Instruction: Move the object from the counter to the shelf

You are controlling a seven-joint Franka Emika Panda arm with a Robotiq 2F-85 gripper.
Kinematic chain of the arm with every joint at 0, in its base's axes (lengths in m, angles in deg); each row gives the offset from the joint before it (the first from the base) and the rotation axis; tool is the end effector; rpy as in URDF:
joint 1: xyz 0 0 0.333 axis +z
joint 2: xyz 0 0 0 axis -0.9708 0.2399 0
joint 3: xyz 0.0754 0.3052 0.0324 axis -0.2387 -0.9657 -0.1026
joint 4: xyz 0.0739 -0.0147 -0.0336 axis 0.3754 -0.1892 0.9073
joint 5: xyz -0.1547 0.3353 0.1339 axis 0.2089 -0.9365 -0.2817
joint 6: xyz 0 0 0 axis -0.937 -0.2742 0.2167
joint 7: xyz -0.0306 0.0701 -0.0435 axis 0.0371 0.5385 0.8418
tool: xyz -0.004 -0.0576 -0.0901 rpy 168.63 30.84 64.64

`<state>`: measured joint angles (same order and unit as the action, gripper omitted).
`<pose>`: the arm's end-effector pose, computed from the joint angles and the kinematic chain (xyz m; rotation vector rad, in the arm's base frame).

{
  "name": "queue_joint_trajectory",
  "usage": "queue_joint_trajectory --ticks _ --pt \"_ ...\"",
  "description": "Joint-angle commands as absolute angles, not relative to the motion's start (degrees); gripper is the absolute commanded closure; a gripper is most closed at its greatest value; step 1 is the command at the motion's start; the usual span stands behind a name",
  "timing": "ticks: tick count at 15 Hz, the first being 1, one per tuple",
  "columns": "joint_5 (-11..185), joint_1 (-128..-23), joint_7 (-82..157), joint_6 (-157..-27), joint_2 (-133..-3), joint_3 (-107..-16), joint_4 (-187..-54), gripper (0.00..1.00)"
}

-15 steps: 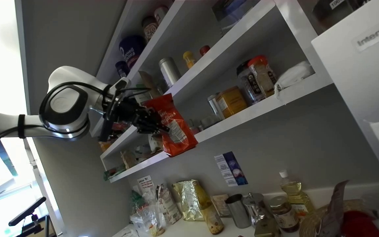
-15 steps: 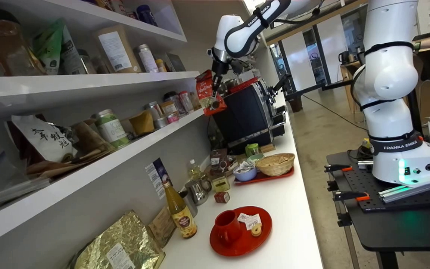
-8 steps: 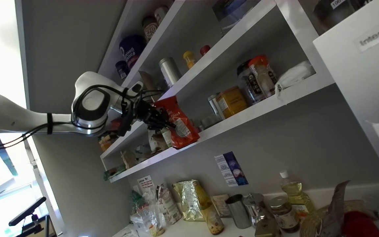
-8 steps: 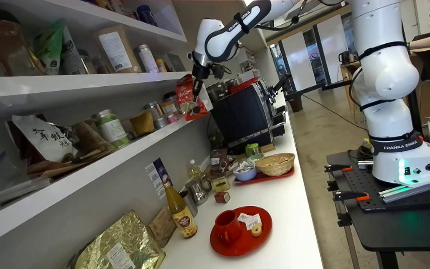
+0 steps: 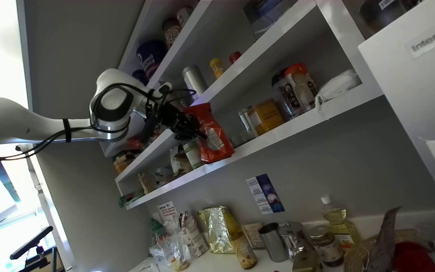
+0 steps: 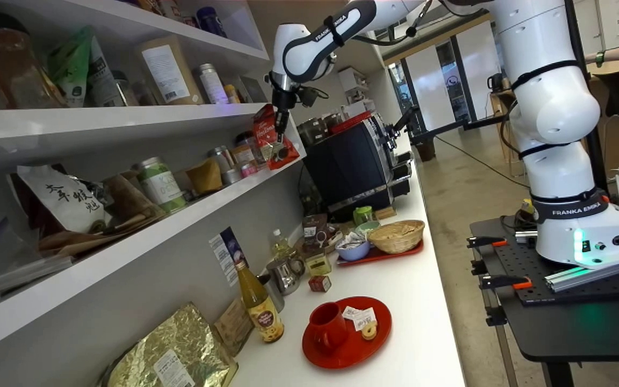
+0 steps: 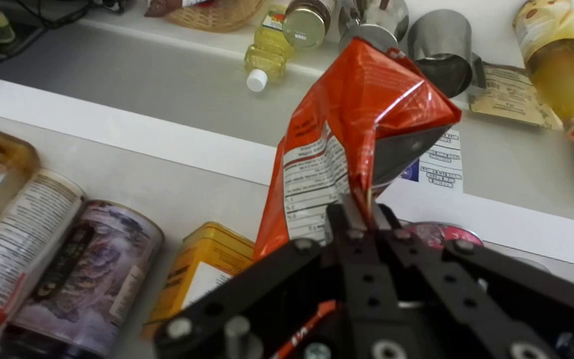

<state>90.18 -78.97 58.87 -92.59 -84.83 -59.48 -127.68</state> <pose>0.5971 -0.0981 0.6374 2.7677 0.2584 0.8584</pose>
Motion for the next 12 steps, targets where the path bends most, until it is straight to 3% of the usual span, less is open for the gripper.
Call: queue_joint_trajectory --ticks 1,12 --pt "90.2 -81.2 58.4 -88.6 -85.2 -58.8 -125.1 0.99" --pt "93.4 -82.5 54.6 -96.0 -81.5 -59.0 -121.6 0.99"
